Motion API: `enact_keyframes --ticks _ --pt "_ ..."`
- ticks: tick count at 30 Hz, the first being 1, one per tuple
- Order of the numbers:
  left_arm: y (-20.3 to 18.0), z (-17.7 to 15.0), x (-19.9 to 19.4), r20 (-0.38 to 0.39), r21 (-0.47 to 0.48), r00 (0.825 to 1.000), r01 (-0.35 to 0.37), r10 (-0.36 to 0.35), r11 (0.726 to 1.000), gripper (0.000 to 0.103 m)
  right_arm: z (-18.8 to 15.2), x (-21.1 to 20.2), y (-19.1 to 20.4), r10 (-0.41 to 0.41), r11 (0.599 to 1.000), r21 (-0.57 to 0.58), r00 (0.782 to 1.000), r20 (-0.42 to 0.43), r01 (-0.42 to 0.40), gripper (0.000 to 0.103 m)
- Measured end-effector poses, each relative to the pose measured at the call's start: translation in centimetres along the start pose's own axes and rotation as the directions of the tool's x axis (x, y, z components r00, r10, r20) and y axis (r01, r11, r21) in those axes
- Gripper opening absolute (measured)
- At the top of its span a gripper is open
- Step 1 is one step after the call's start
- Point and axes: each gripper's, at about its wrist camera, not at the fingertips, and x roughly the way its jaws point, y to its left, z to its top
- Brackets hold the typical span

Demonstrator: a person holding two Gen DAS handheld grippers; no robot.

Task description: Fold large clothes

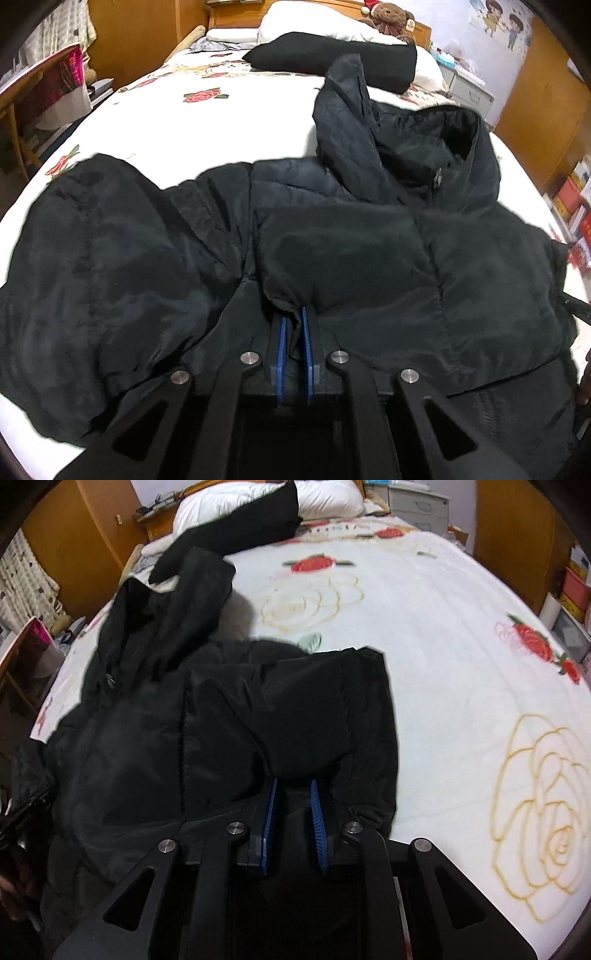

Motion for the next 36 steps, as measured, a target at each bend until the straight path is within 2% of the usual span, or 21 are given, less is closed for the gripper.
enact_keyframes --ticks 2,4,7,9,11,12,14,16,18,20,21,23,25,27,29,32,36 --pt "0.8 0.2 -1.6 0.018 -0.023 0.999 0.035 -0.035 0.999 0.013 0.3 -2.8 -0.8 0.035 0.999 0.018 0.997 0.069 -0.037 0.018" --pt "1.2 0.3 -3.5 0.054 -0.02 0.997 0.054 -0.053 0.998 0.014 0.9 -4.6 -1.7 0.037 0.998 0.036 0.992 0.123 -0.042 0.02" --pt "0.7 1.0 -5.3 0.107 0.011 0.993 0.049 -0.05 0.999 0.014 2.5 -5.2 -3.1 0.021 0.997 0.07 0.989 0.146 -0.032 0.02" --pt "0.2 1.9 -5.6 0.135 0.025 0.99 0.027 -0.03 0.999 0.014 3.5 -4.3 -3.4 0.01 0.997 0.07 0.992 0.129 -0.019 0.02" --pt "-0.1 2.7 -5.0 0.152 0.034 0.987 -0.061 0.055 0.998 0.015 3.8 -2.8 -2.8 -0.003 0.999 0.037 0.996 0.094 0.0 0.02" --pt "0.1 3.0 -4.3 0.139 0.028 0.987 -0.089 0.084 0.996 0.018 3.8 -1.4 -2.4 -0.035 0.999 0.006 0.998 0.057 0.034 0.02" --pt "1.2 3.0 -2.4 0.064 -0.012 0.993 -0.094 0.095 0.995 0.019 3.5 0.8 -2.6 -0.099 0.995 -0.012 0.995 -0.015 0.099 0.021" --pt "2.4 2.6 -2.0 0.024 -0.056 0.995 -0.094 0.096 0.994 0.019 3.4 1.2 -3.5 -0.113 0.993 0.023 0.993 -0.028 0.113 0.021" --pt "3.1 2.0 -3.6 0.077 -0.086 0.994 -0.066 0.073 0.994 0.019 3.4 -0.3 -4.3 -0.086 0.994 0.07 0.996 0.005 0.086 0.021" --pt "2.8 1.9 -5.2 0.125 -0.088 0.992 -0.001 0.012 0.996 0.019 3.1 -2.1 -4.0 -0.072 0.996 0.065 0.996 0.059 0.068 0.021" --pt "2.0 2.1 -5.7 0.139 -0.065 0.99 0.039 -0.03 0.997 0.019 2.9 -3.1 -3.7 -0.057 0.997 0.06 0.995 0.083 0.052 0.021" --pt "0.0 2.5 -5.9 0.151 0.013 0.986 0.072 -0.073 0.997 0.019 2.1 -4.5 -2.7 -0.009 0.999 0.053 0.994 0.109 0.003 0.021" --pt "-1.9 2.5 -4.6 0.127 0.083 0.987 0.092 -0.102 0.992 0.019 0.9 -5.4 -1.4 0.031 0.999 0.012 0.994 0.105 -0.032 0.021" --pt "-2.5 2.2 -1.8 0.057 0.082 0.993 0.099 -0.103 0.992 0.019 0.0 -4.8 -0.1 0.044 0.999 -0.027 0.996 0.08 -0.042 0.021" --pt "-2.5 1.5 1.0 -0.02 0.067 0.997 0.08 -0.078 0.995 0.019 -1.1 -3.2 1.0 0.02 0.997 -0.078 0.999 0.032 -0.017 0.021" --pt "-2.2 1.6 2.2 -0.027 0.069 0.996 0.086 -0.084 0.994 0.02 -1.4 -0.7 1.2 -0.006 0.995 -0.099 1.0 -0.026 0.004 0.021" --pt "-2.1 1.9 0.2 -0.017 0.101 0.999 0.048 -0.046 0.994 0.02 -0.8 -2.0 1.7 -0.026 0.995 -0.093 1.0 -0.017 0.025 0.021"
